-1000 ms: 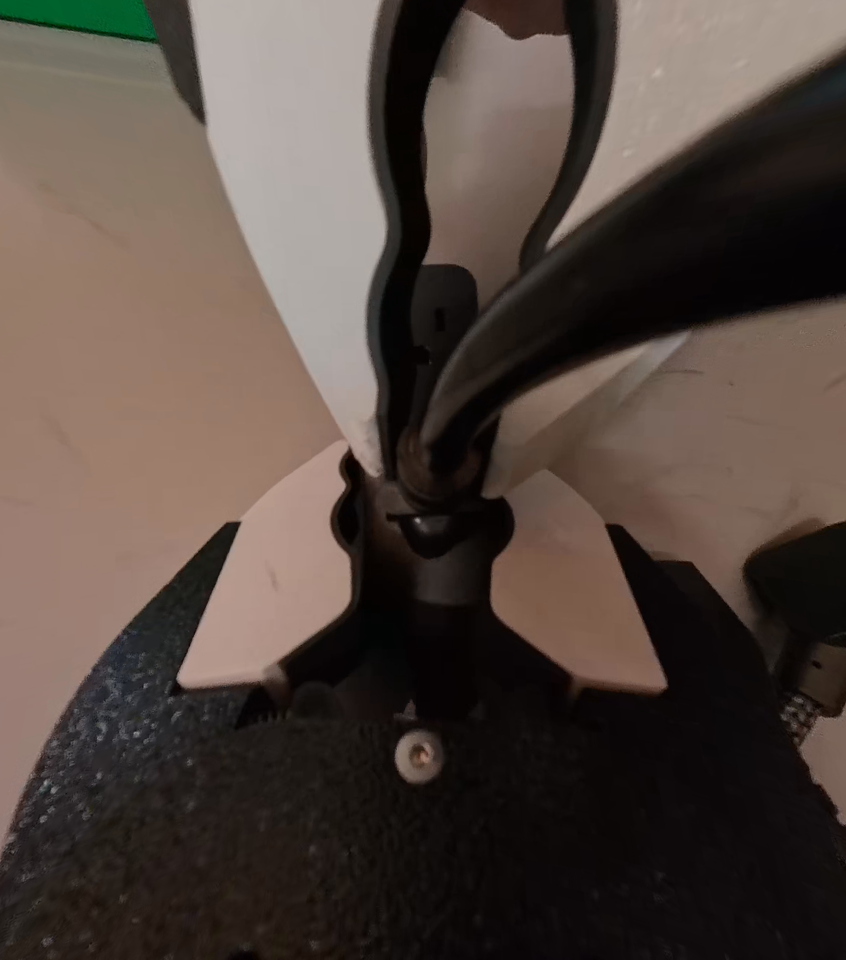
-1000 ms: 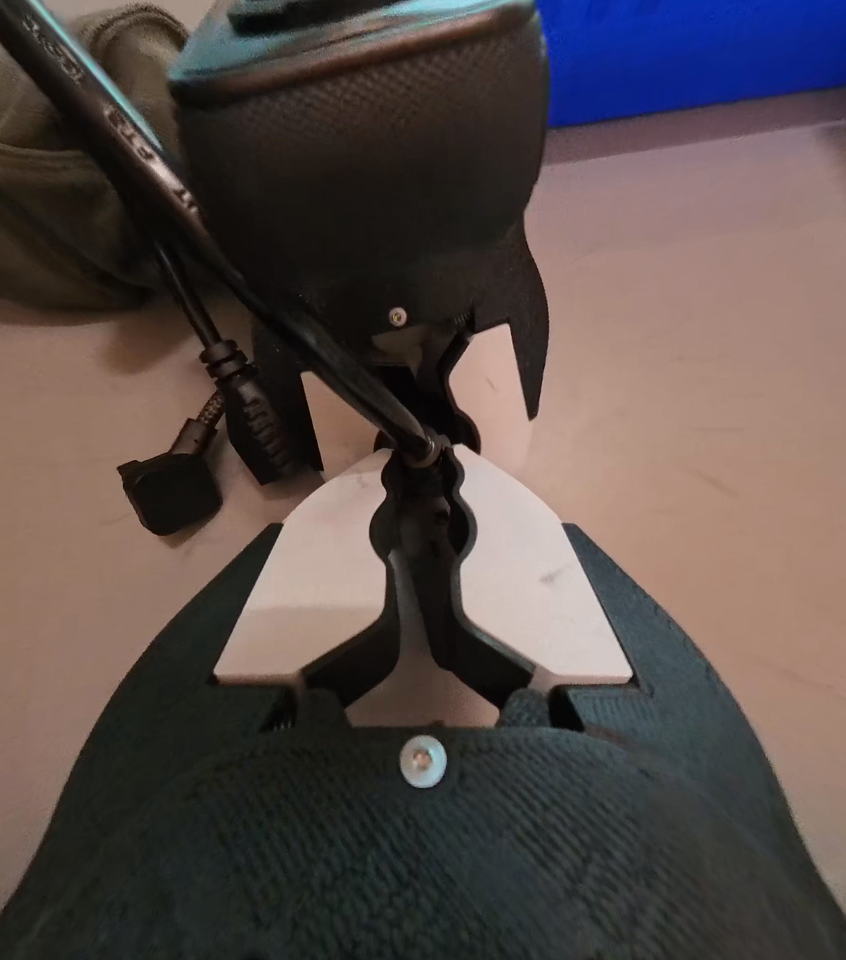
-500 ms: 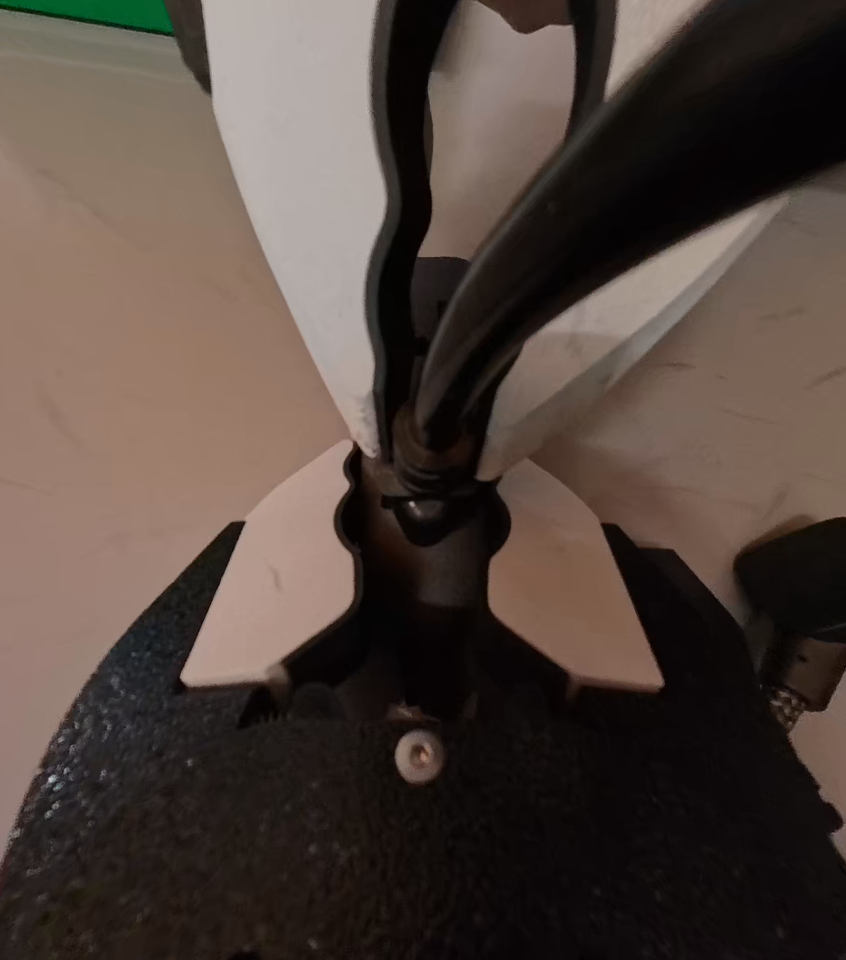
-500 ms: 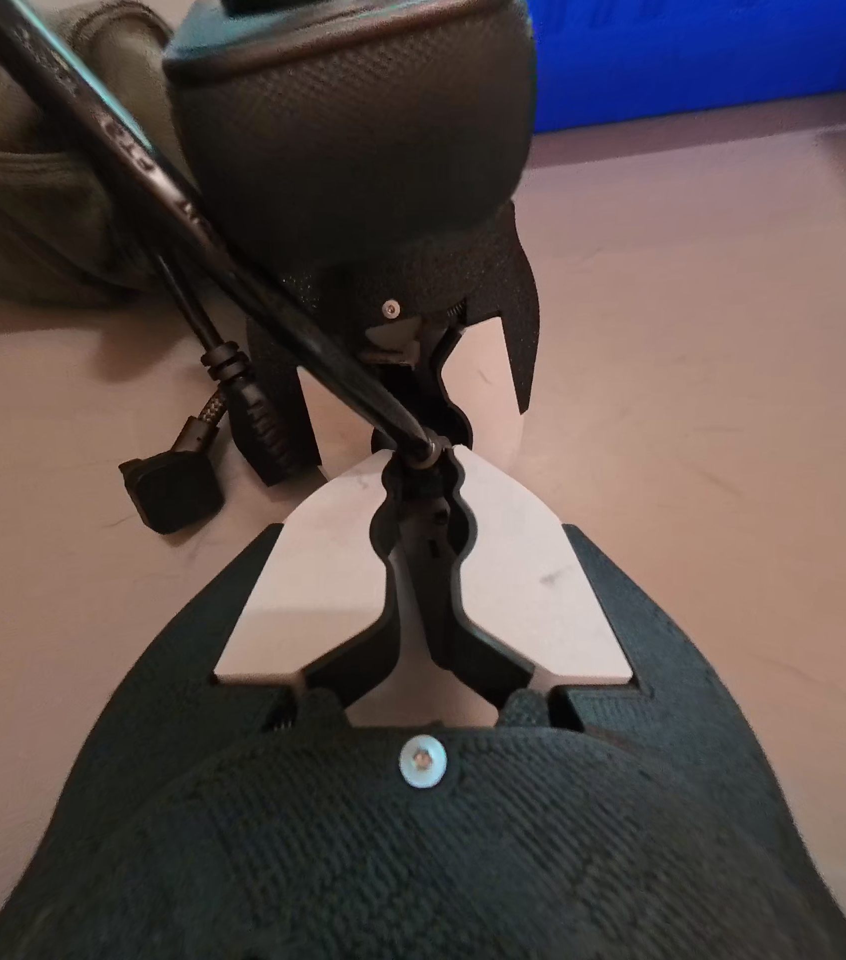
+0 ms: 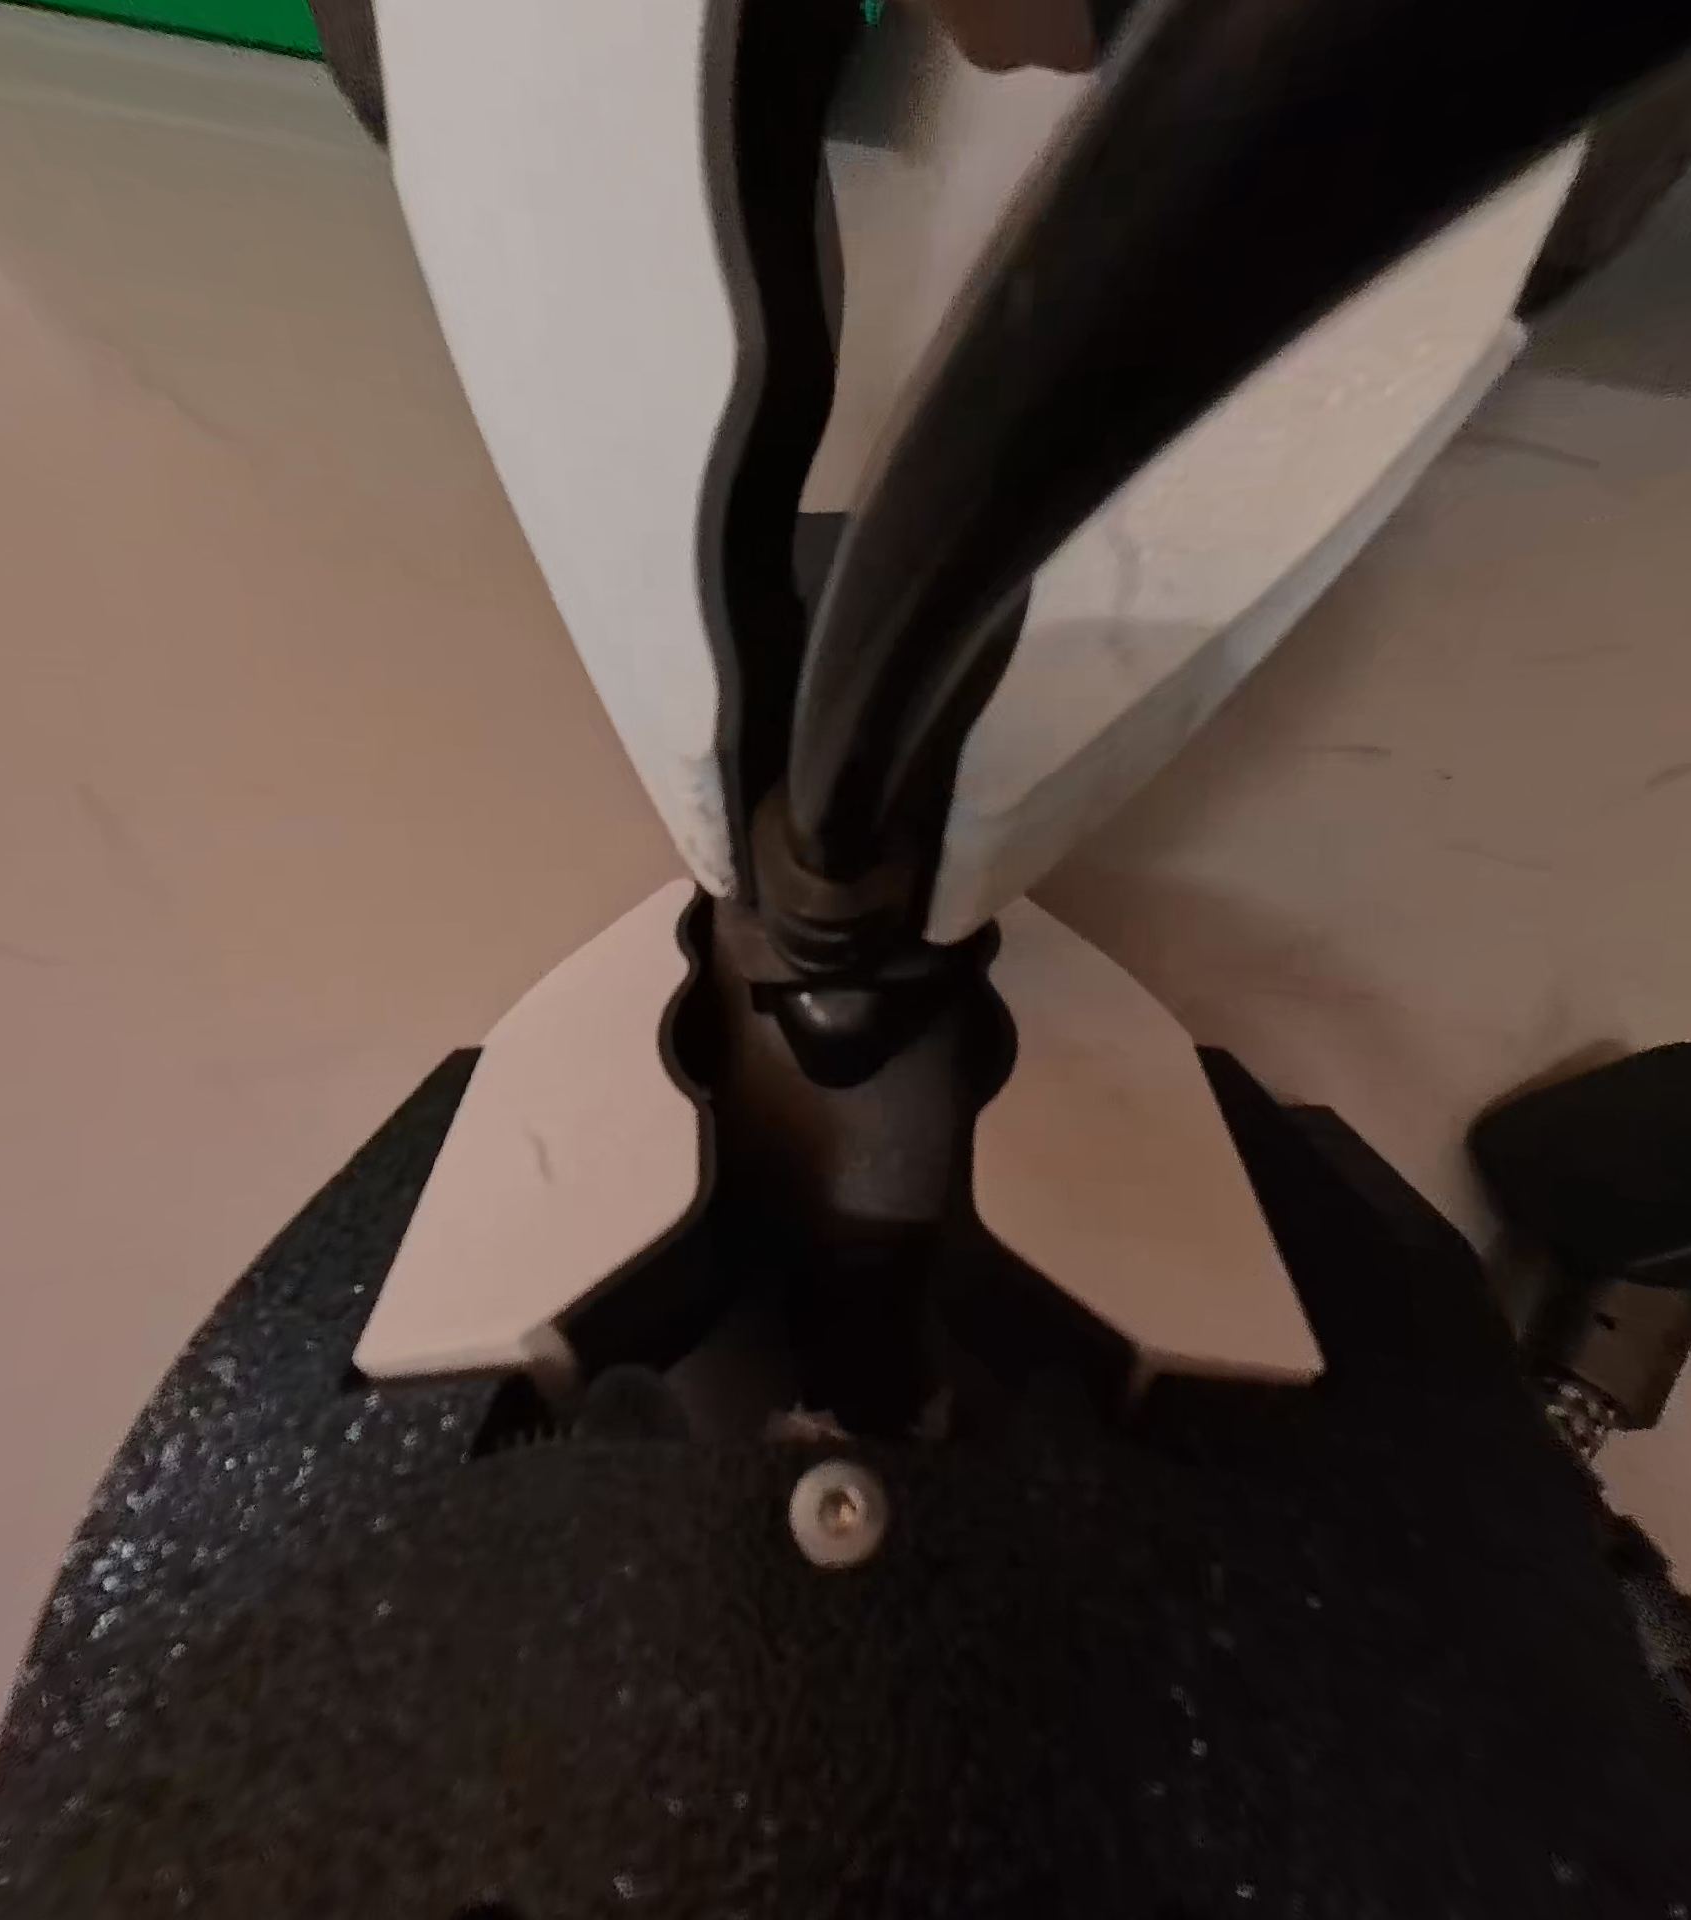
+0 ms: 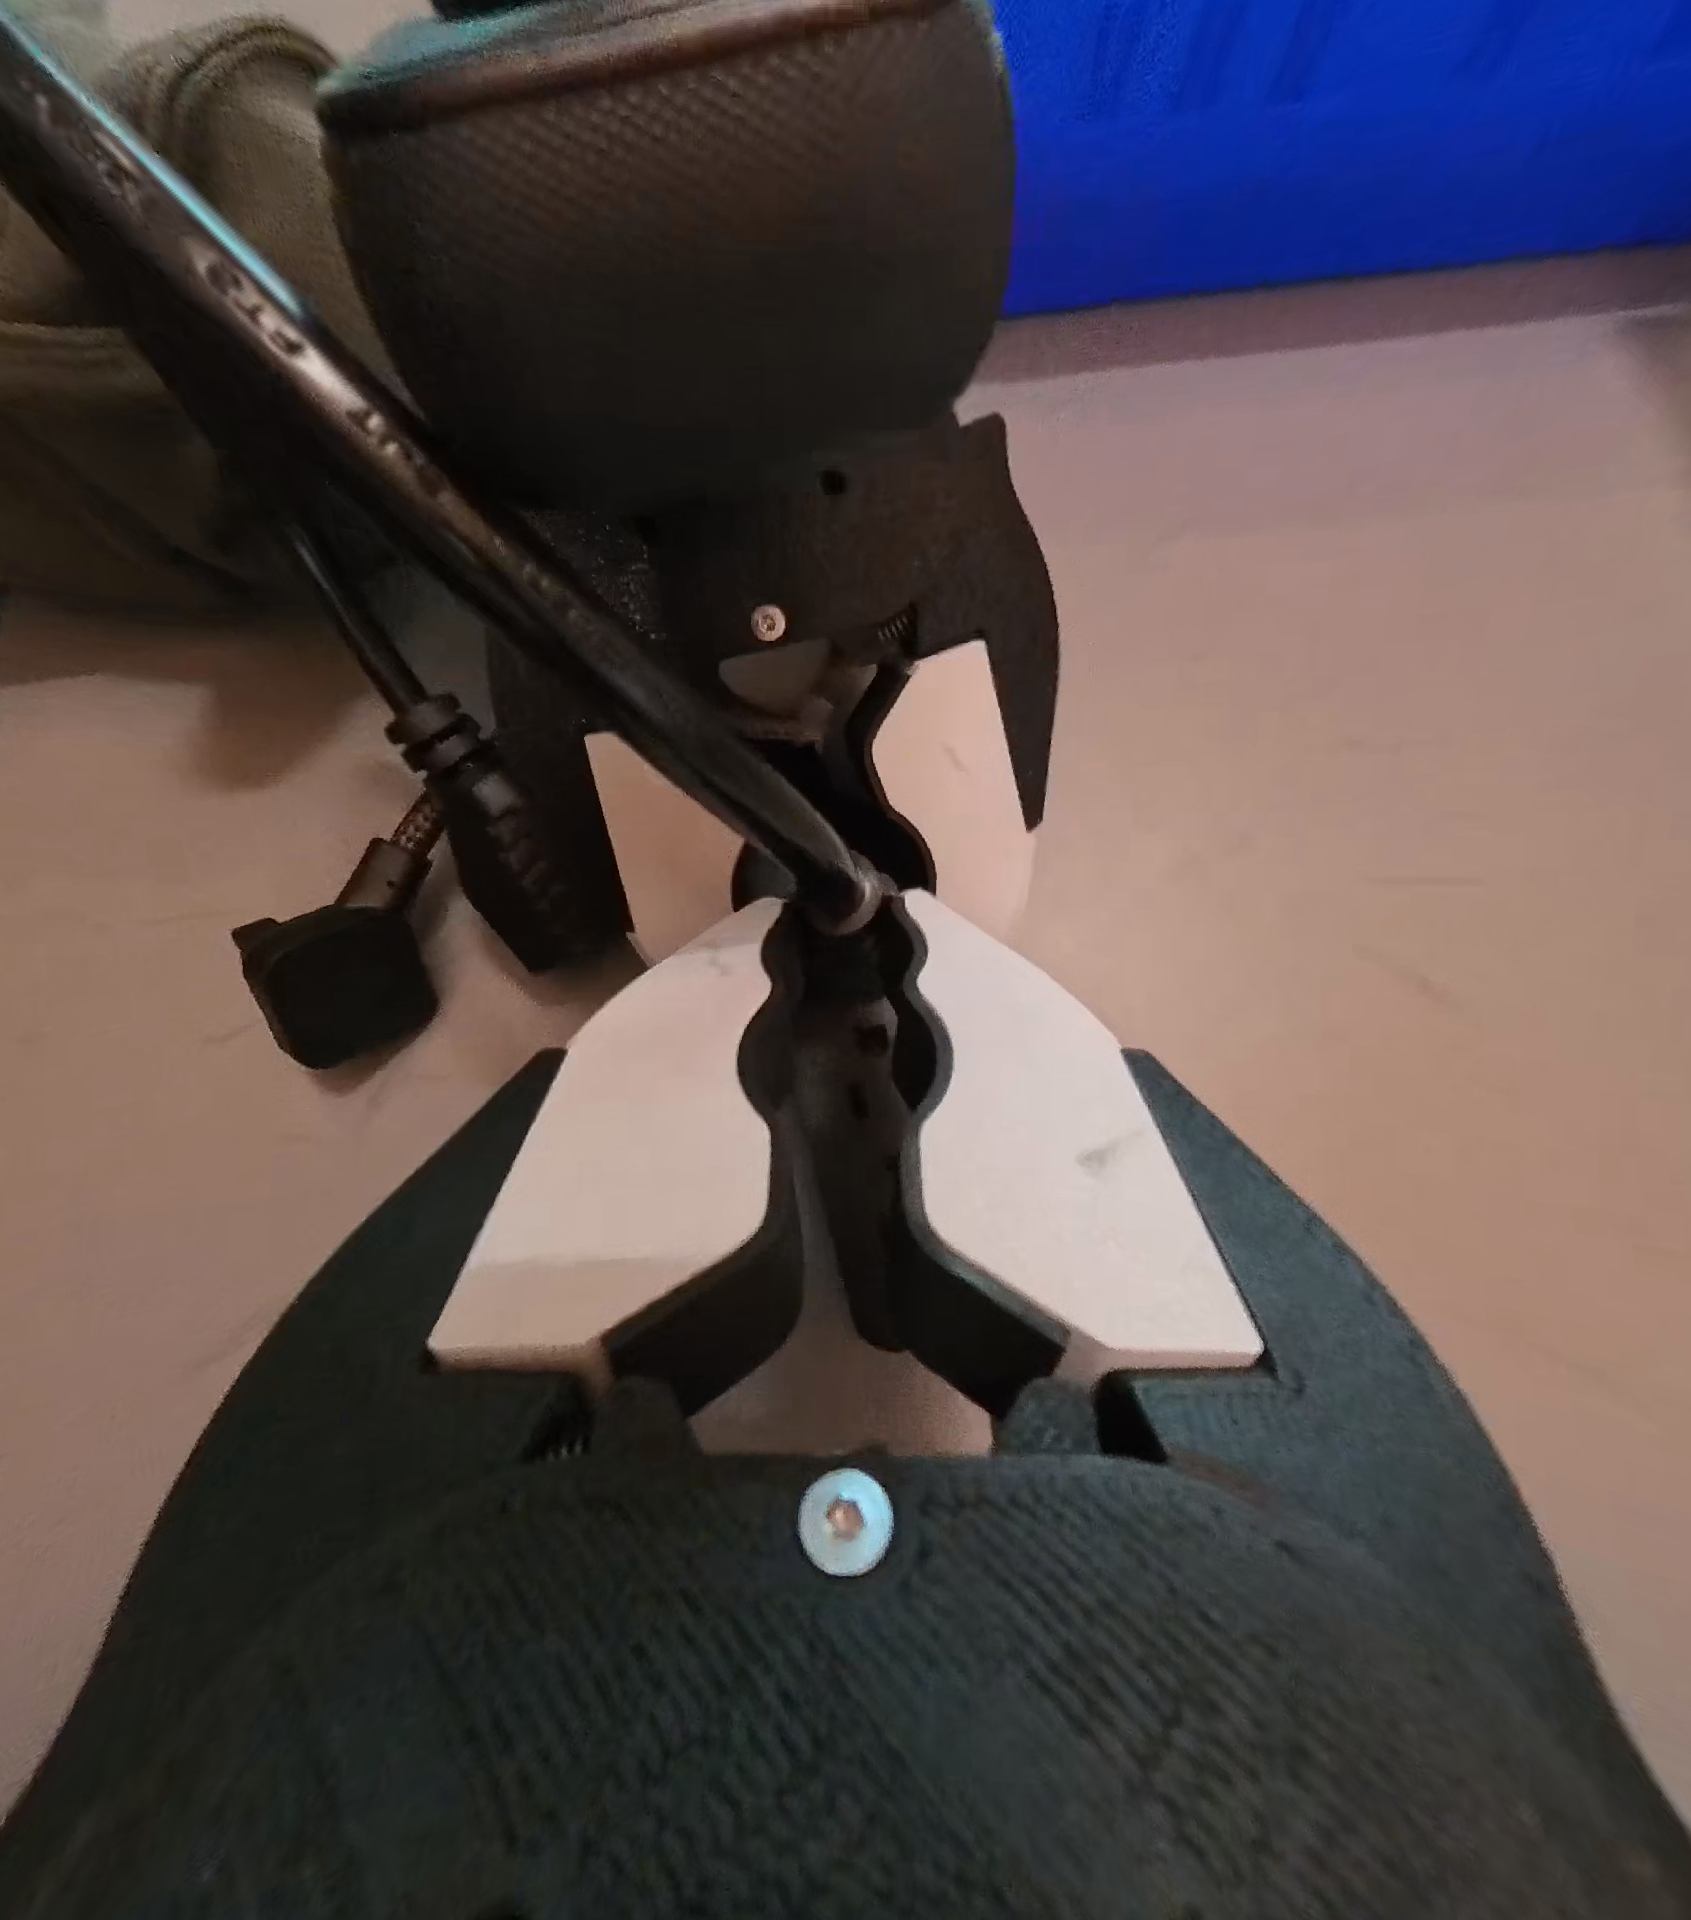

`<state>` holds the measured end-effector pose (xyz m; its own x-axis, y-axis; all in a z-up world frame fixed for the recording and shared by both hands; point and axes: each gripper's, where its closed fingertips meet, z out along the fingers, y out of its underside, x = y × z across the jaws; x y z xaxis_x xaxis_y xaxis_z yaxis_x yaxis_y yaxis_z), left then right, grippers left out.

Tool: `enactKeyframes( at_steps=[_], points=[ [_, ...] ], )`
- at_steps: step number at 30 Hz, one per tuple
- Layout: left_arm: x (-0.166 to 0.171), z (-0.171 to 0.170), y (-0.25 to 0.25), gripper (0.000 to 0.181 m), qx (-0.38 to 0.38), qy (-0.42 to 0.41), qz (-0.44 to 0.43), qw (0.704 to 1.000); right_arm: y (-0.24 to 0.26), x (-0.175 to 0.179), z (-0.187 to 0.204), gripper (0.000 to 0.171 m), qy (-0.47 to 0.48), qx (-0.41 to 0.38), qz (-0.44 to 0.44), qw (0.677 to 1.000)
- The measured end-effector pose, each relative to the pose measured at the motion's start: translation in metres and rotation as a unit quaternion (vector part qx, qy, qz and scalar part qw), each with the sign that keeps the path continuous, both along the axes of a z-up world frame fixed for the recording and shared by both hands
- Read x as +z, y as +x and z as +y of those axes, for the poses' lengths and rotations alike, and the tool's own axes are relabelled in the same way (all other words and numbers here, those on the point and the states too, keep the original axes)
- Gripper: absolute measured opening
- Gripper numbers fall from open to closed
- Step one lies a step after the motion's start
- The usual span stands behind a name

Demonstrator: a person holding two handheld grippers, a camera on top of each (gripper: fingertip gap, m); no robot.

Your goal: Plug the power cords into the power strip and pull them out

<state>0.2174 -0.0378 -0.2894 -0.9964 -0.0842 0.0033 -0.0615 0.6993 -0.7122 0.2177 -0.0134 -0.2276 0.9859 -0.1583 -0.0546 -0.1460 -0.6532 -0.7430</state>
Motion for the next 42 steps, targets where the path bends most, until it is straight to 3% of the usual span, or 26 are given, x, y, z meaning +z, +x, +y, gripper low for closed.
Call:
enactKeyframes(
  at_steps=[3,9,17,20,24,28,33,35,42],
  points=[
    [0.001,-0.001,-0.001,0.045,-0.008,-0.004,-0.009,1.000,-0.006,0.002,0.001,0.015,0.003,0.013,-0.029,1.000],
    [0.001,-0.001,-0.002,0.045,-0.004,-0.007,0.008,1.000,0.000,0.003,0.003,0.015,0.068,-0.022,0.038,0.997],
    [0.001,-0.001,0.002,0.045,0.005,-0.005,0.002,1.000,0.002,0.003,0.004,0.015,0.103,-0.043,0.049,0.993],
    [0.001,-0.001,-0.003,0.045,-0.017,-0.008,-0.010,1.000,-0.007,0.004,0.003,0.015,0.064,-0.014,-0.009,0.998],
    [0.001,-0.001,-0.002,0.045,-0.006,-0.007,0.006,1.000,-0.002,0.004,0.004,0.015,0.109,-0.035,0.028,0.993],
    [0.002,-0.002,-0.006,0.045,-0.024,-0.010,-0.011,1.000,-0.010,0.005,0.004,0.014,0.110,-0.033,-0.023,0.993],
    [0.003,-0.001,-0.002,0.045,-0.007,-0.015,0.020,1.000,0.000,0.007,0.007,0.014,0.165,-0.070,0.027,0.983],
    [0.002,0.000,-0.006,0.045,-0.027,-0.013,-0.002,1.000,-0.009,0.006,0.008,0.014,0.138,-0.051,-0.025,0.989],
    [0.001,-0.001,-0.006,0.045,-0.016,-0.011,0.005,1.000,-0.006,0.007,0.007,0.014,0.174,-0.069,0.003,0.982]
  ],
)
